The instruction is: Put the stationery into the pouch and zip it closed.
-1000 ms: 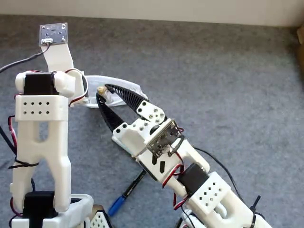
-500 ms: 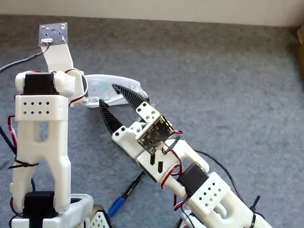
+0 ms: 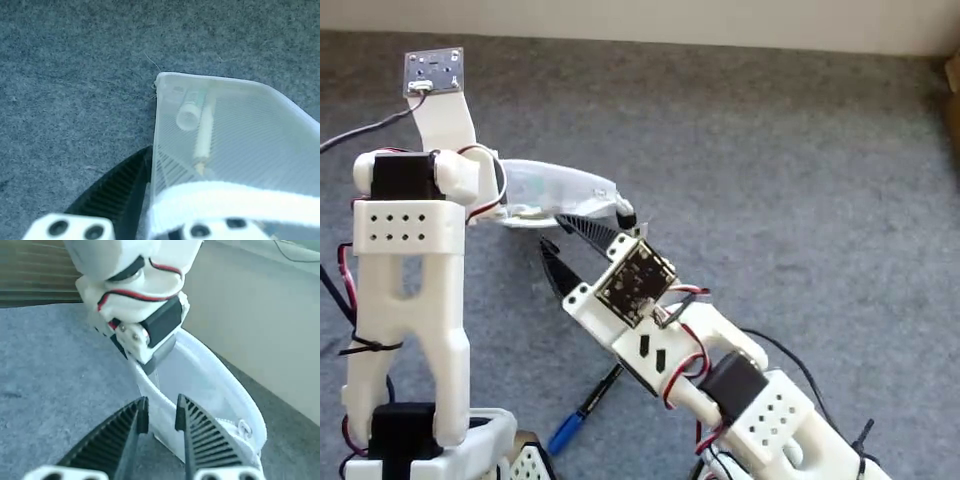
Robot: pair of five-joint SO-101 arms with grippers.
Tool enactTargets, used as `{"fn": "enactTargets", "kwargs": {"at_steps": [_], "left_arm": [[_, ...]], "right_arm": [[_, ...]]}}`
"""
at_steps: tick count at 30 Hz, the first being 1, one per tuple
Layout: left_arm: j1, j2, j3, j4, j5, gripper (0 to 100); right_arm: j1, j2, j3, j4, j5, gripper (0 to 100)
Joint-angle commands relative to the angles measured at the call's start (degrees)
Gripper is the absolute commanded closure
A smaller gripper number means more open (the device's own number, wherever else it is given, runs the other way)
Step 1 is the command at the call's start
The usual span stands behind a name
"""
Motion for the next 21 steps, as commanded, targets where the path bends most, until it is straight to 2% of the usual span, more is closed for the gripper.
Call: {"fn": "enactTargets", "kwargs": {"at_steps": [1, 6, 11, 17, 21], "left_arm": [[-2.7, 0.7, 1.4, -1.3, -0.3, 99], [-3.2, 0.7, 1.4, -1.3, -0.1, 99], [-3.2, 0.7, 1.4, -1.3, -0.1, 99], [-3.2, 0.7, 1.4, -1.3, -0.1, 99], [-3.2, 0.7, 1.5, -1.3, -0.1, 99]], "right_arm": [[0.4, -7.1, -2.9, 10.1, -3.1, 91.8], [0.6, -13.8, -2.9, 19.6, -4.4, 91.8], [0.6, -13.9, -2.6, 26.5, -4.7, 91.8], [0.3, -13.0, -2.8, 34.9, -12.0, 91.8], [0.6, -6.4, -2.9, 38.6, -16.6, 91.8]]}}
